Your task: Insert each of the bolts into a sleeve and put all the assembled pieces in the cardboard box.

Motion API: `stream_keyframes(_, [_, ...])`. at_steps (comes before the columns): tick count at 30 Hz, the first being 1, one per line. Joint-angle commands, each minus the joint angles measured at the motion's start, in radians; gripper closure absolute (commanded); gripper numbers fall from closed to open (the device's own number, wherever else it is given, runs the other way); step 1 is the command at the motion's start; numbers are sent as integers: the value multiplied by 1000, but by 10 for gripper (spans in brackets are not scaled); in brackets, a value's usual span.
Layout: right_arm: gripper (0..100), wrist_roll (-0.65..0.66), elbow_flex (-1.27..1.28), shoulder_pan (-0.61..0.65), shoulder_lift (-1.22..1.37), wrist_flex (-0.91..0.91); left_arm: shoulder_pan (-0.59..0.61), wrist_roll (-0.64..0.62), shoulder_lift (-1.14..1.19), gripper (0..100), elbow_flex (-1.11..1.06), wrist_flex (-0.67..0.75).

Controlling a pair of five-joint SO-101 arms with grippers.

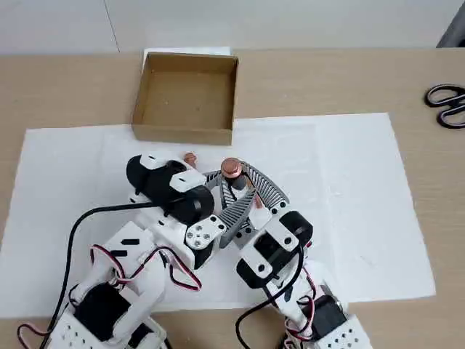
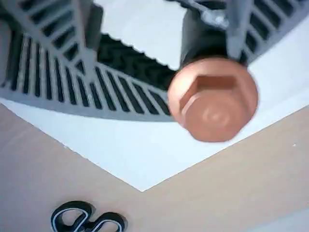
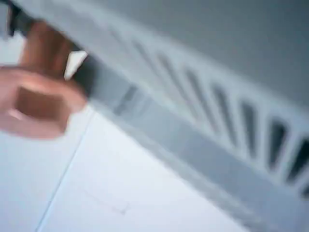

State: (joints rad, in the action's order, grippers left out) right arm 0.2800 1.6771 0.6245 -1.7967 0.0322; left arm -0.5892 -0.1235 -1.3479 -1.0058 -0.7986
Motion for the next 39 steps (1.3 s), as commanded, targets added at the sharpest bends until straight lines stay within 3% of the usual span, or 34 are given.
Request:
stream_keyframes(1, [993, 3, 6, 7, -16, -16, -2, 5, 5, 823, 12, -5])
stream_keyframes(13, [994, 3, 6, 7, -16, -16, 115, 71, 5, 820, 5, -9])
stream_keyframes(21, [994, 3, 6, 7, -16, -16, 106, 72, -2, 820, 18, 3])
stream_keyframes(25, [994, 3, 6, 7, -16, -16, 104, 69, -2, 822, 81, 84])
stream_keyframes(29, [994, 3, 6, 7, -15, -16, 38, 69, -3, 824, 142, 121])
stream_keyframes(36, [994, 3, 6, 7, -15, -16, -2, 71, -5, 999, 159, 123])
stream_keyframes(39, [994, 3, 6, 5, -10, -13, 69, 71, -11, 994, 166, 133])
